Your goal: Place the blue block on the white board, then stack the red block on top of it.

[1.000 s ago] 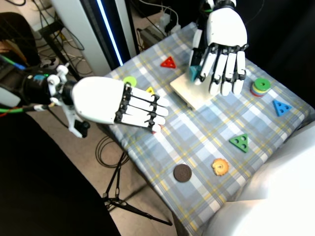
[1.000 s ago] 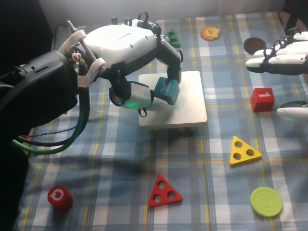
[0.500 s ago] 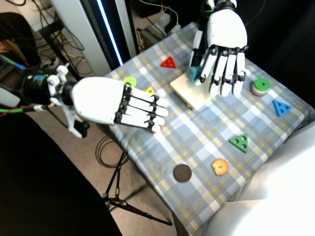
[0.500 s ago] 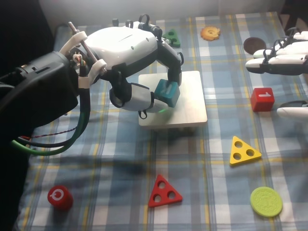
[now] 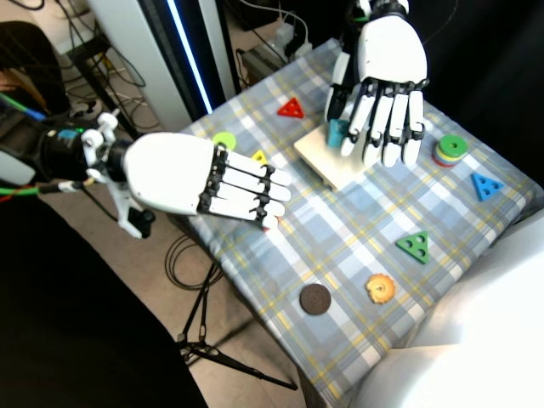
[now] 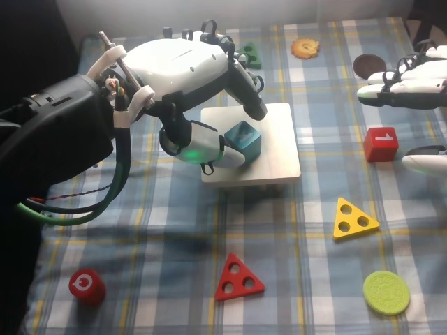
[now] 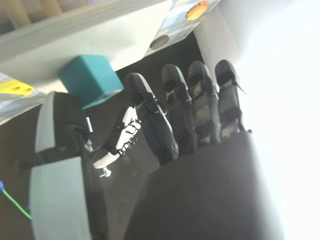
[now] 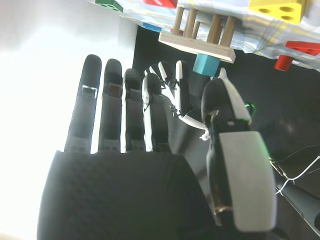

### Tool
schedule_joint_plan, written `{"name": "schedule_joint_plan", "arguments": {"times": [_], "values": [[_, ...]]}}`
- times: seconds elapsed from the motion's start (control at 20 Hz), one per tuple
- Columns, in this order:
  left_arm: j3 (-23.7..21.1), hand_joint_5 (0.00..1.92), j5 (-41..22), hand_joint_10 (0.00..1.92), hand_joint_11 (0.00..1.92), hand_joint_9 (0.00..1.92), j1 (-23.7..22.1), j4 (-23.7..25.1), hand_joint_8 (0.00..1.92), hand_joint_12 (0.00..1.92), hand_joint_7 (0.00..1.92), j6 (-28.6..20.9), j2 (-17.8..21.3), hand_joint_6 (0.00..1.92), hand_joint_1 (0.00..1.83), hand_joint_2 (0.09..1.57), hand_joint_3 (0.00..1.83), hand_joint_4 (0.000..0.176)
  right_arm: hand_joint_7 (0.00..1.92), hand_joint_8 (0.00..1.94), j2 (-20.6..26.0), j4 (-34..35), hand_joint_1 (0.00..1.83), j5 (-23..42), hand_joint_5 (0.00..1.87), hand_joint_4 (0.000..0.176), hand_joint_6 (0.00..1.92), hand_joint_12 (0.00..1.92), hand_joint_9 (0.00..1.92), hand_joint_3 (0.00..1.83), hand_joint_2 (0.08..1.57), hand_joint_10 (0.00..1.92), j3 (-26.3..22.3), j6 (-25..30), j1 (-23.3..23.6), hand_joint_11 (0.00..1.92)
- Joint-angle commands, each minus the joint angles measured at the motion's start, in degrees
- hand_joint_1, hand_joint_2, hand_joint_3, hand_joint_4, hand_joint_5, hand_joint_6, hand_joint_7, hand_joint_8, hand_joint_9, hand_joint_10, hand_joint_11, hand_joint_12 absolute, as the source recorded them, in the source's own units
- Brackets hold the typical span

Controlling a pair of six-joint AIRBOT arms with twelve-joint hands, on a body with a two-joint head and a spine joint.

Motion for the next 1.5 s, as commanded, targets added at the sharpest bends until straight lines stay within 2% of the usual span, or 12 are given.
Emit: {"name": "schedule_joint_plan", "arguments": {"times": [0.0, 0.1, 0.2, 0.3, 0.4, 0.55, 0.6, 0.7, 0.75, 0.9, 1.1, 1.45], "values": [[-0.1, 0.86, -6.2, 0.0, 0.0, 0.29, -0.4, 0.6, 0.0, 0.27, 0.52, -0.1, -0.2, 0.0, 1.0, 0.96, 0.0, 0.069, 0.36, 0.0, -0.1, 1.5, 0.57, 6.3, 0.37, 0.0, 0.0, 0.58, 0.4, 0.0, 1.24, 0.0, 0.2, 0.3, 0.8, 0.19], [-0.3, 0.82, -6.6, 0.0, 0.0, 0.29, -0.2, 0.5, 0.0, 0.31, 0.52, -0.1, -0.1, 0.0, 1.01, 0.95, 0.0, 0.075, 0.36, 0.0, -0.1, 1.5, 0.57, 6.3, 0.37, 0.0, 0.0, 0.58, 0.4, 0.0, 1.24, 0.0, 0.2, 0.4, 0.8, 0.19], [-0.4, 0.72, -7.4, 0.0, 0.0, 0.29, 0.1, 0.0, 0.0, 0.4, 0.48, -0.1, 0.1, 0.0, 0.99, 0.94, 0.0, 0.094, 0.36, 0.0, -0.2, 1.5, 0.59, 6.3, 0.37, 0.0, 0.0, 0.59, 0.39, 0.0, 1.23, 0.0, 0.2, 0.4, 0.8, 0.19], [-0.9, 0.43, -9.2, 0.01, 0.0, 0.22, 0.4, -0.7, 0.0, 0.24, 0.36, -0.1, 0.6, 0.0, 1.01, 0.93, 0.0, 0.164, 0.33, 0.0, -0.3, 1.5, 0.59, 6.3, 0.34, 0.027, 0.0, 0.65, 0.37, 0.0, 1.23, 0.0, 0.2, 0.4, 0.9, 0.16], [-2.1, 0.32, -12.3, 0.0, 0.0, 0.16, 0.7, -1.1, 0.0, 0.12, 0.27, -0.4, 1.9, 0.0, 0.99, 0.92, 0.0, 0.165, 0.33, 0.0, -0.9, 1.5, 0.66, 5.7, 0.33, 0.029, 0.0, 0.78, 0.37, 0.0, 1.22, 0.0, 0.7, 0.4, 1.5, 0.1], [-5.4, 0.27, -18.7, 0.0, 0.0, 0.07, 2.4, 0.3, 0.0, 0.02, 0.19, -4.8, 5.6, 0.0, 0.98, 0.91, 0.0, 0.176, 0.34, 0.0, -3.0, 0.1, 0.66, 1.9, 0.33, 0.005, 0.0, 0.81, 0.38, 0.0, 1.16, 0.0, 2.7, 0.4, 4.5, 0.11], [-6.6, 0.23, -21.5, 0.0, 0.0, 0.05, 3.5, 0.7, 0.0, 0.0, 0.17, -7.2, 7.3, 0.0, 0.88, 0.93, 0.01, 0.176, 0.32, 0.0, -3.9, -0.3, 0.62, 0.4, 0.31, 0.027, 0.0, 0.84, 0.36, 0.0, 1.13, 0.0, 3.4, 0.4, 5.6, 0.07], [-9.7, 0.22, -28.4, 0.0, 0.0, 0.05, 6.4, 1.6, 0.0, 0.0, 0.15, -12.4, 11.2, 0.0, 0.77, 0.91, 0.0, 0.176, 0.29, 0.0, -5.8, -0.6, 0.58, -2.6, 0.31, 0.045, 0.0, 0.98, 0.34, 0.0, 1.1, 0.0, 5.3, 0.4, 7.0, 0.01], [-10.7, 0.22, -31.1, 0.01, 0.0, 0.05, 7.7, 1.8, 0.0, 0.0, 0.15, -14.6, 12.6, 0.0, 0.75, 0.89, 0.0, 0.176, 0.31, 0.0, -6.2, -0.6, 0.63, -3.5, 0.33, 0.043, 0.0, 1.03, 0.35, 0.0, 1.07, 0.0, 5.9, 0.4, 7.3, 0.0], [-13.4, 0.14, -39.6, 0.01, 0.04, 0.05, 13.4, 2.1, 0.0, 0.02, 0.12, -24.8, 17.4, 0.0, 0.7, 0.85, 0.0, 0.176, 0.31, 0.0, -7.9, -0.6, 0.73, -7.3, 0.35, 0.006, 0.0, 0.96, 0.35, 0.0, 1.02, 0.0, 7.8, 0.4, 8.0, 0.0], [-14.1, 0.15, -47.5, 0.0, 0.04, 0.01, 20.2, 2.1, 0.0, 0.02, 0.11, -39.1, 20.9, 0.01, 0.82, 0.83, 0.0, 0.176, 0.34, 0.01, -9.2, 0.0, 0.75, -10.4, 0.36, 0.0, 0.01, 0.95, 0.37, 0.0, 1.0, 0.01, 9.7, 0.4, 8.3, 0.01], [-15.7, 0.17, -53.0, 0.01, 0.08, 0.07, 25.4, -0.3, 0.0, 0.04, 0.12, -41.2, 23.3, 0.01, 0.74, 0.85, 0.0, 0.176, 0.46, 0.01, -10.9, 0.1, 0.92, -13.3, 0.53, 0.001, 0.01, 0.96, 0.49, 0.0, 0.98, 0.01, 10.4, -3.2, 10.6, 0.07]]}}
